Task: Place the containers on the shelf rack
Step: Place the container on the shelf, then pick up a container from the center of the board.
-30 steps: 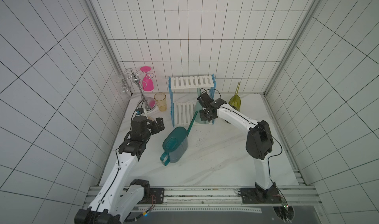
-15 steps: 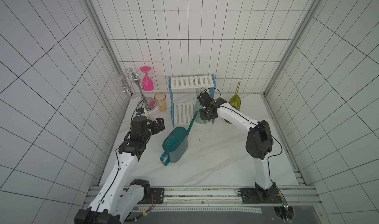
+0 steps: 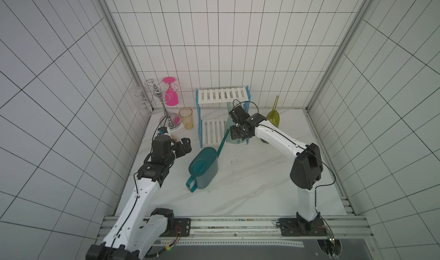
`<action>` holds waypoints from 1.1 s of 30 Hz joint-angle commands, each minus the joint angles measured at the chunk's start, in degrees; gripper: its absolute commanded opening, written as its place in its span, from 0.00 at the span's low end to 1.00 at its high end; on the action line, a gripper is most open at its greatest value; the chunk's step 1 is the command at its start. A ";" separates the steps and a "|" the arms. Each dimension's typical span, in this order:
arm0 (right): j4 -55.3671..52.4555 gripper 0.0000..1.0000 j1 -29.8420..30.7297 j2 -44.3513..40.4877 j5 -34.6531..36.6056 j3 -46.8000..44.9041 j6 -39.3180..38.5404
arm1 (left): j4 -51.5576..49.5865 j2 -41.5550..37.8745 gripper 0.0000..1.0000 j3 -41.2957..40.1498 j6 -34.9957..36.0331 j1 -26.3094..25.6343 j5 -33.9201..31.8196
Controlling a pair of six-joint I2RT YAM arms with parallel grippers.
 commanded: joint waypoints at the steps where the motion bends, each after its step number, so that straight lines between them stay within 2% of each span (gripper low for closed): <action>1: 0.52 0.67 1.89 -6.53 3.12 -4.83 1.14 | -6.30 -2.43 0.98 1.91 -2.40 -0.07 2.85; 6: 6.46 0.75 3.07 -17.56 5.08 -16.63 2.00 | -16.40 -7.13 0.98 4.83 0.27 -0.06 3.41; 11: 10.34 0.83 3.13 -26.67 7.52 -25.46 2.72 | -25.23 -12.46 0.99 8.59 2.06 -0.12 6.62; 14: 12.86 1.00 3.11 -30.50 10.33 -29.01 2.99 | -27.14 -14.71 0.99 10.60 3.46 -0.57 13.19; 20: 12.49 0.99 3.09 -32.41 10.31 -29.72 2.21 | -32.28 -15.16 0.98 9.96 0.39 -2.11 18.16; 26: 12.43 0.99 3.23 -36.38 11.40 -32.84 3.57 | -37.87 -18.48 0.98 8.46 -0.69 -4.99 15.54; 33: 12.76 0.99 3.19 -37.83 13.74 -34.77 3.65 | -38.22 -22.13 0.98 2.94 -2.45 -8.28 16.95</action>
